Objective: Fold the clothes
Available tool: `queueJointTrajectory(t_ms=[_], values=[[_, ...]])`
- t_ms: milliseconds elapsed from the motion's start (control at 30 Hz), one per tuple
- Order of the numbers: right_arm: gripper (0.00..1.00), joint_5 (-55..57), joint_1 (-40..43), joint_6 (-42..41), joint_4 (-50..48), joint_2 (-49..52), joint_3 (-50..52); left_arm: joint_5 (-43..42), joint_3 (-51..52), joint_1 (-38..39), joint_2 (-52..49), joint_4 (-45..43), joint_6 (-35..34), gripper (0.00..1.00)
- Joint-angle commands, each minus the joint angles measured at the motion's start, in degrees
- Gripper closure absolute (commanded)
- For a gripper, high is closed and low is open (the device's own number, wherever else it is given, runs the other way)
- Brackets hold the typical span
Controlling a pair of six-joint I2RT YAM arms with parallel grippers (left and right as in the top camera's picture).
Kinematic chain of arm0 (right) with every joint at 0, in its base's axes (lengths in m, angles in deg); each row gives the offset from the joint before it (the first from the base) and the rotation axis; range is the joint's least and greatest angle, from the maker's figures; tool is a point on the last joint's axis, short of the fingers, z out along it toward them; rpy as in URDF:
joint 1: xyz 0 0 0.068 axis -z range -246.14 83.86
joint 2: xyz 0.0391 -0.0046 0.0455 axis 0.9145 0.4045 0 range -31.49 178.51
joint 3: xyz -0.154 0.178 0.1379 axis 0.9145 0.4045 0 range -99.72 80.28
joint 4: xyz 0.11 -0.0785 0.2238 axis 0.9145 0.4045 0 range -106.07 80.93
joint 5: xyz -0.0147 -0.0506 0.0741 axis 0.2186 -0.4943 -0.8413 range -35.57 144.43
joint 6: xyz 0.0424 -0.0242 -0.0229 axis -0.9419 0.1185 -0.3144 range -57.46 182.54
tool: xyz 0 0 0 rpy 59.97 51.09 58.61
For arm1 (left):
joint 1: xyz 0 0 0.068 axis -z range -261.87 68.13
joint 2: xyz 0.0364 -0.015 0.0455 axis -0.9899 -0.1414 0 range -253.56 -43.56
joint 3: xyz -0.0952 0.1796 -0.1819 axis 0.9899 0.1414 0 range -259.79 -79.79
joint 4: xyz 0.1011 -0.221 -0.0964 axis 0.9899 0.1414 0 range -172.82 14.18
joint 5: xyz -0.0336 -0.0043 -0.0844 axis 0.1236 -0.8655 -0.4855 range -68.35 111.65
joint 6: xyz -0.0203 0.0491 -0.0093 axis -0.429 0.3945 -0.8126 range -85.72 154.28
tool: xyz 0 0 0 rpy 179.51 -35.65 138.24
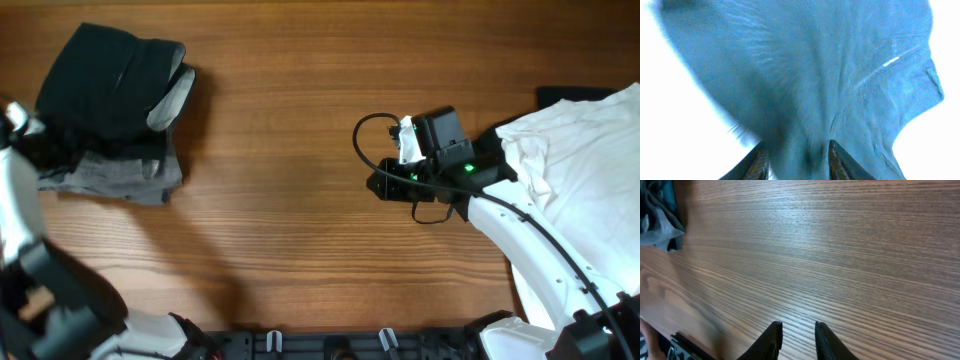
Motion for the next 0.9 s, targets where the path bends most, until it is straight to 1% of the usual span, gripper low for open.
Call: queueJointTrajectory(t_ms=[0, 67, 100, 133, 200, 233, 267, 333, 367, 400, 433, 500, 533, 567, 600, 633, 700, 733, 800, 867], values=[[0.71, 1.03, -0.28, 1.66, -0.13, -0.50, 0.07, 2.84, -0.44, -4.15, 10.54, 2.75, 1.81, 0.45], [0.71, 1.20, -0.28, 1.62, -0.15, -0.50, 0.07, 4.42, -0.44, -5.18, 13.18, 3.72, 1.77, 0.40], [0.70, 1.20, -0.28, 1.62, -0.24, -0.50, 0.07, 4.33, -0.44, -5.20, 13.75, 3.67, 1.75, 0.39], [0.70, 1.20, -0.28, 1.62, -0.24, -0.50, 0.07, 3.19, -0.44, -4.90, 13.84, 2.89, 1.77, 0.42], [0.70, 1.20, -0.28, 1.60, -0.24, -0.50, 0.07, 2.19, -0.37, -3.06, 12.85, -0.17, 2.25, 0.79], [0.70, 1.20, -0.28, 1.62, -0.26, -0.50, 0.07, 2.21, -0.37, -1.77, 12.02, -2.08, 4.44, 0.92], [0.70, 1.18, -0.28, 1.57, -0.26, -0.50, 0.07, 2.21, -0.37, 0.20, 10.49, -4.98, 8.33, 0.96], [0.70, 1.14, -0.28, 1.40, -0.22, -0.50, 0.07, 2.25, -0.37, 3.98, 6.16, -11.26, 15.32, 0.96], [0.71, 1.11, -0.28, 1.38, -0.15, -0.50, 0.07, 2.54, -0.37, 5.27, 4.07, -13.07, 17.35, 0.96], [0.70, 1.14, -0.28, 1.38, -0.11, -0.50, 0.07, 4.92, -0.37, 6.34, 1.44, -13.86, 18.05, 0.96], [0.70, 1.09, -0.28, 1.36, -0.09, -0.50, 0.07, 8.22, -0.37, 6.93, -1.53, -12.48, 17.62, 0.96], [0.70, 1.11, -0.28, 0.87, -0.07, -0.50, 0.07, 11.93, -0.37, 6.73, -5.75, -8.00, 13.62, 0.96], [0.69, 1.11, -0.28, -0.48, -0.09, -0.50, 0.07, 13.18, -0.37, 6.10, -8.79, -5.46, 10.71, 0.85], [0.69, 1.16, -0.28, -1.49, -0.37, -0.50, 0.07, 13.14, -0.37, 5.62, -11.39, -4.79, 9.31, 0.78], [0.69, 1.11, -0.28, -1.62, -0.96, -0.50, 0.07, 12.76, -0.37, 5.33, -13.29, -4.81, 8.20, 0.75], [0.70, 0.66, -0.28, -1.60, -1.57, -0.50, 0.07, 11.54, -0.39, 5.25, -14.86, -4.87, 8.17, 0.77], [0.71, 0.52, -0.28, -1.53, -2.05, -0.52, 0.07, 8.50, -0.39, 5.31, -15.93, -3.74, 9.75, 0.78], [0.71, 0.57, -0.28, -1.40, -2.03, -0.52, 0.07, 7.45, -0.39, 5.60, -15.80, -2.86, 10.84, 0.76], [0.70, 0.76, -0.28, -1.27, -1.97, -0.52, 0.07, 7.48, -0.42, 6.43, -13.62, -0.24, 11.85, 0.67], [0.68, 0.76, -0.28, 0.63, -1.42, -1.33, 0.02, 7.54, -0.42, 7.54, -8.74, 3.54, 12.31, 0.65]])
